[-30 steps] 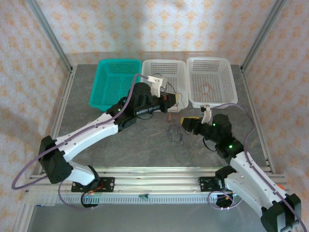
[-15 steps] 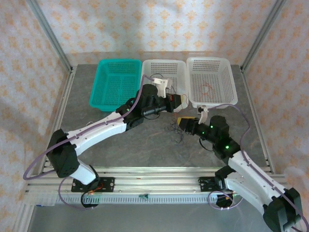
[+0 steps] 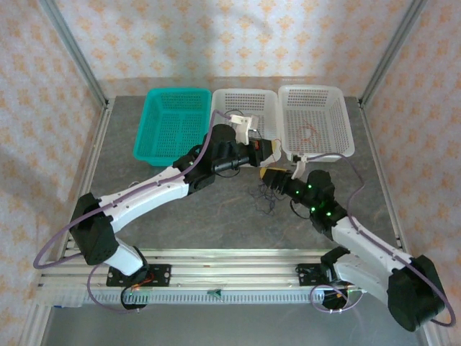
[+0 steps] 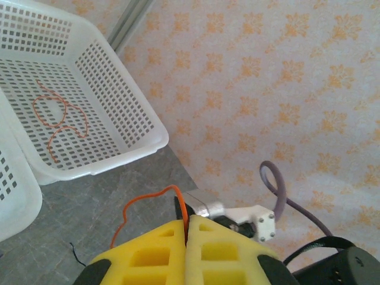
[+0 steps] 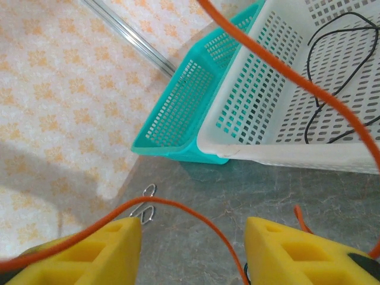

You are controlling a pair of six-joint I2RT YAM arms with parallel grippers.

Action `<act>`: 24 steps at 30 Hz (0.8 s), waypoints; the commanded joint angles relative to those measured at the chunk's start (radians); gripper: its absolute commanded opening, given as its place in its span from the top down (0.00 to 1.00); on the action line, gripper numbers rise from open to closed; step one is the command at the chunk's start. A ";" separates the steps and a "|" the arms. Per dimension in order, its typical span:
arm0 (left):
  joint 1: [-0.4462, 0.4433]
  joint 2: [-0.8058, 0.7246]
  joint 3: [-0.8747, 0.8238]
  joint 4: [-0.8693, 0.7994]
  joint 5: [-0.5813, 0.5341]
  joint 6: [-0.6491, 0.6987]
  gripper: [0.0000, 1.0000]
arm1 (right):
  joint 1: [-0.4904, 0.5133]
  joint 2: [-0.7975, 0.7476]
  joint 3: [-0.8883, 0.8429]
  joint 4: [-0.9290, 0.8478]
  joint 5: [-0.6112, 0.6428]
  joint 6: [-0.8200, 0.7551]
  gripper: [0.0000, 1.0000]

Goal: Untangle the cables

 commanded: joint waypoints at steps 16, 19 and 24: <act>0.009 -0.078 0.104 -0.049 0.014 0.079 1.00 | 0.009 0.082 -0.060 -0.137 0.259 0.045 0.61; 0.022 -0.095 0.110 -0.056 0.013 0.081 1.00 | 0.009 0.069 -0.069 -0.163 0.277 0.044 0.62; 0.031 -0.099 0.147 -0.103 0.013 0.111 1.00 | 0.009 0.037 -0.079 -0.174 0.233 0.013 0.56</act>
